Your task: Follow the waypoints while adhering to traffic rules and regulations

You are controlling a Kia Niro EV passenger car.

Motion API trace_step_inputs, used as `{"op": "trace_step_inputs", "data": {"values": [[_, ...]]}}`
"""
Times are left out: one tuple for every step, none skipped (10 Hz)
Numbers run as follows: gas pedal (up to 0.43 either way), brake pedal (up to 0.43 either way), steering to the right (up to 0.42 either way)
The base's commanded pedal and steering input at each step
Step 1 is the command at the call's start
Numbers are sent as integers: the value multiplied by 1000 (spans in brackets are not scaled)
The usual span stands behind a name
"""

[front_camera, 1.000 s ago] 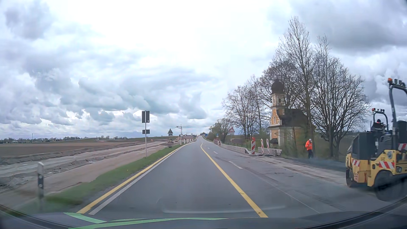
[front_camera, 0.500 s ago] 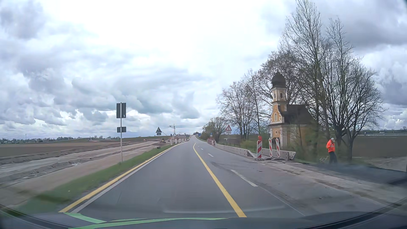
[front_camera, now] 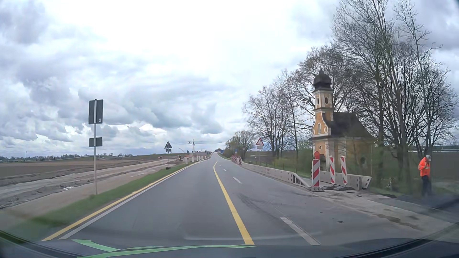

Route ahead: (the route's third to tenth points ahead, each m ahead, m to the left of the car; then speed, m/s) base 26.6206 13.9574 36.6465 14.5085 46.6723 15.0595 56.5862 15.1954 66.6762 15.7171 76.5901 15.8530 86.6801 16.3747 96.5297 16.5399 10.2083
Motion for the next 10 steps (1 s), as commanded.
{"op": "trace_step_inputs", "data": {"values": [[240,0,4],[240,0,4],[240,0,4],[240,0,3],[240,0,1],[240,0,0],[240,0,-2],[240,0,-5],[240,0,-7],[240,0,-7]]}}
